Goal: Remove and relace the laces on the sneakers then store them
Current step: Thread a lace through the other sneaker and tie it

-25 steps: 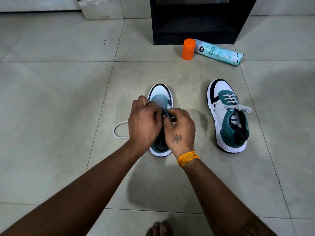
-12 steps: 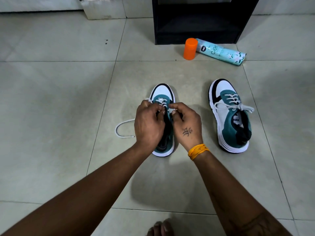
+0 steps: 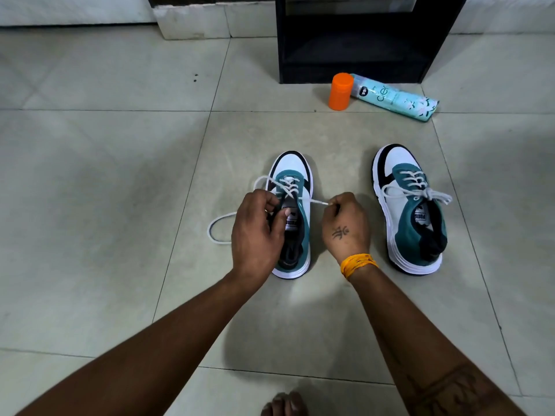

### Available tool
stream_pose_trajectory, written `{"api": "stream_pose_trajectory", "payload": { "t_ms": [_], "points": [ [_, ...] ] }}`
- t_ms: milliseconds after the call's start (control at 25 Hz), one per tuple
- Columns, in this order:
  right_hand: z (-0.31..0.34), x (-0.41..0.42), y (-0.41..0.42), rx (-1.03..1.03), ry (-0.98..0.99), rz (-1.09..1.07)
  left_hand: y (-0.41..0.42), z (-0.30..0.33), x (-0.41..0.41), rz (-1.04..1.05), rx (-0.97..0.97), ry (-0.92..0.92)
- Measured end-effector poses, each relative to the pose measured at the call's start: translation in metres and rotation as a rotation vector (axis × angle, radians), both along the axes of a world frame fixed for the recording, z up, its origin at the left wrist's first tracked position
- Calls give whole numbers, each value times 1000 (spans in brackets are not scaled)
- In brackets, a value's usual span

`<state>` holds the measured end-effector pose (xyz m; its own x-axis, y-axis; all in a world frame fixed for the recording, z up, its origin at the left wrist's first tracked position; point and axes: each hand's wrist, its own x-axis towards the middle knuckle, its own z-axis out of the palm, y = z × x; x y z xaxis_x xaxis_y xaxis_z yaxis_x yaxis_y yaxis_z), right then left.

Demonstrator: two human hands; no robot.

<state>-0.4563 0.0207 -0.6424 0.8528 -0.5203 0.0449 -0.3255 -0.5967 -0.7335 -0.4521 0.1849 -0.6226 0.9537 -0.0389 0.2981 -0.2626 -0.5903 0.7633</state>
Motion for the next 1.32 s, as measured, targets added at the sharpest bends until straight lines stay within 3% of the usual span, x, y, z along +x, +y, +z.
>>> {"api": "stream_pose_trajectory", "payload": {
  "t_ms": [120,320,560,840,1120,1200,1320],
  "points": [
    [2,-6,-2,-50,15,-3,1,-3,-1,3,16,-6],
    [24,-2,17,-231,-94,327,1,-7,0,2,16,-33],
    [24,-2,14,-250,-94,403,3,-10,0,-5,5,-45],
    [8,-6,-13,-314,302,165,1,-8,-2,1,19,-26],
    [25,-8,25,-313,-53,324,0,-8,-1,-12,42,-29],
    [15,-11,17,-288,-23,218,0,-8,-1,-12,42,-21],
    [3,-16,-4,-257,195,81,2,-9,-1,-6,50,-16]
  ]
}}
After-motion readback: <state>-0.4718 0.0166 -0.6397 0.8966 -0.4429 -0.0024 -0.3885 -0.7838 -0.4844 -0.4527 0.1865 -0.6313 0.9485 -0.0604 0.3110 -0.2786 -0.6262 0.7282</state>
